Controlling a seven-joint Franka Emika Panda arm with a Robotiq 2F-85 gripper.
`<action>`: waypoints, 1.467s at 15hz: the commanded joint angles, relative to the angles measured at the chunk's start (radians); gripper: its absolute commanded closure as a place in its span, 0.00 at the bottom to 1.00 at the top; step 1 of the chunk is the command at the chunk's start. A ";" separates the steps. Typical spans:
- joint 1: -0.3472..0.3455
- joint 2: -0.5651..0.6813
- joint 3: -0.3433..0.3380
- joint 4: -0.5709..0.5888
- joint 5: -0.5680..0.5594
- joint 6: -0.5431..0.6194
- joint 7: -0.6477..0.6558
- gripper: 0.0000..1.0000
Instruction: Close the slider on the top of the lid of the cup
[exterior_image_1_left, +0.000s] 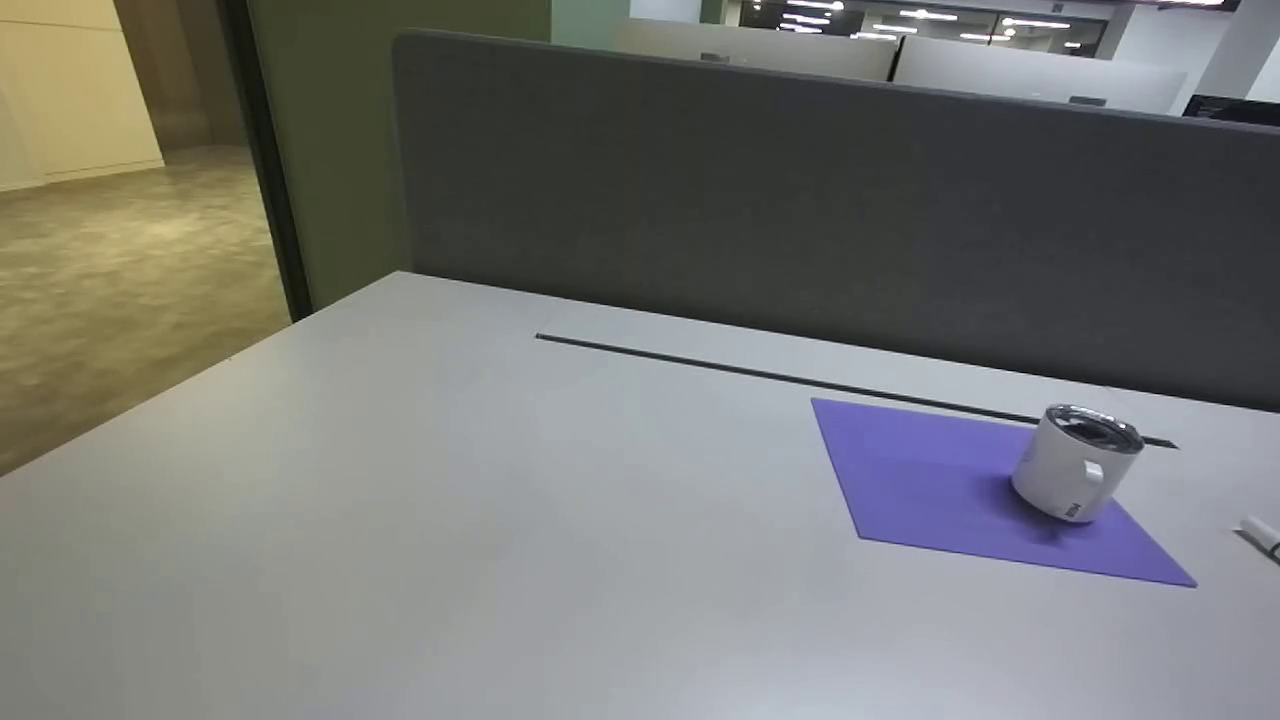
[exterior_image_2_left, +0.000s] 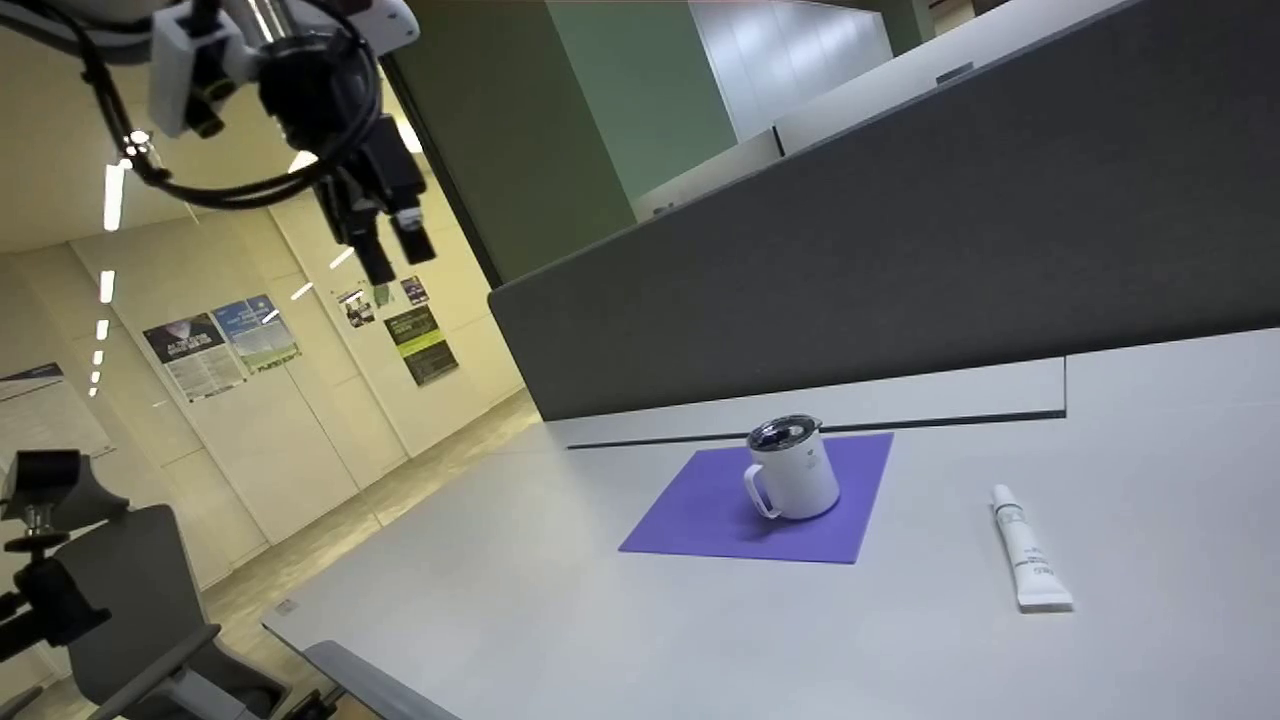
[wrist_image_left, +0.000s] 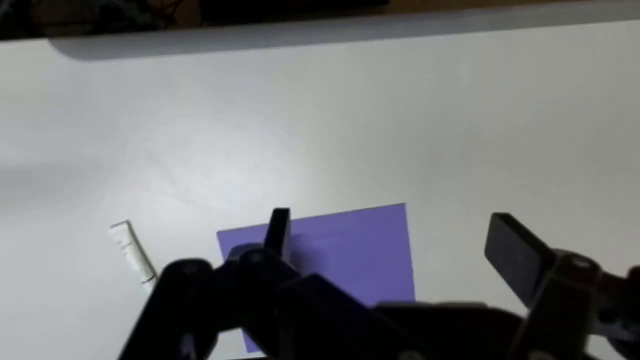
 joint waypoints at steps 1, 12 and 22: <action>-0.029 0.251 -0.021 0.118 -0.126 0.159 -0.064 0.00; -0.062 0.547 -0.054 0.288 -0.256 0.341 -0.028 0.00; -0.082 0.733 -0.090 0.461 -0.280 0.505 -0.029 0.00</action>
